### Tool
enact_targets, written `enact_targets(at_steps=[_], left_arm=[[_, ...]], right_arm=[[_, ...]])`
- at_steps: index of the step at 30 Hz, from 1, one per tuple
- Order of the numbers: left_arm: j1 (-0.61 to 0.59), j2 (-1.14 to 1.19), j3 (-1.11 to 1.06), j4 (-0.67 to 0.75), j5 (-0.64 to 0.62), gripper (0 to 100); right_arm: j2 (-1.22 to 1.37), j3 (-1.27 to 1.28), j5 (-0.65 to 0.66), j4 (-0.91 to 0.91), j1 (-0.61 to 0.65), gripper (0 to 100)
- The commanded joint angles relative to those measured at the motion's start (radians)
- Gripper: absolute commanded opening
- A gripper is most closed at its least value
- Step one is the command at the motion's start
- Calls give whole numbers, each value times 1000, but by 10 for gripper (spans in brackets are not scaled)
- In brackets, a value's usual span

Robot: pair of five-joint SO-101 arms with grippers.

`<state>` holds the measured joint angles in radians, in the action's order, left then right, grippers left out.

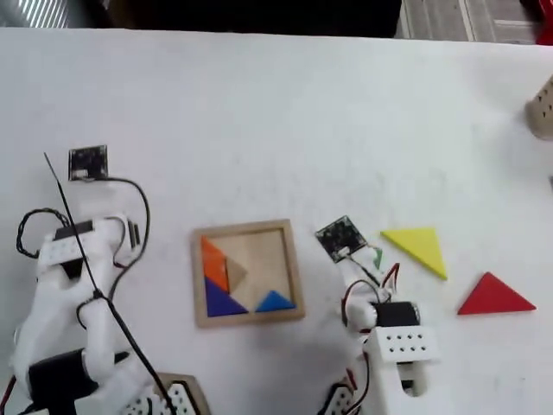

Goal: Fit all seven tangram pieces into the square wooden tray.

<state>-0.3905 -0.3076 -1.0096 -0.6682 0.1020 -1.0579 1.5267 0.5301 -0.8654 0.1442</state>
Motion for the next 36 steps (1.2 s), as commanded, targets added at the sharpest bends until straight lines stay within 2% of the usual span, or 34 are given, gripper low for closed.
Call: enact_targets(at_steps=[1,4,7,11,16,21,26,31,36], left_arm=[[10,-27,18,-5,9,134],[10,-27,18,-5,9,134],[10,-27,18,-5,9,134],[10,-27,20,-5,9,134],[10,-27,20,-5,9,134],[10,-27,20,-5,9,134],[10,-27,20,-5,9,134],[10,-27,20,-5,9,134],[10,-27,20,-5,9,134]], right_arm=[[-35,-20,9,87,-7,17],[-107,-38,-23,99,-50,21],[-168,-101,-100,19,-56,22],[-188,-218,-83,-79,-54,33],[-93,-362,9,-159,-48,149],[90,-446,-8,-182,-53,152],[223,-448,-292,-64,-50,164],[272,-448,-379,-44,-51,286],[302,-448,-470,-39,-48,298]])
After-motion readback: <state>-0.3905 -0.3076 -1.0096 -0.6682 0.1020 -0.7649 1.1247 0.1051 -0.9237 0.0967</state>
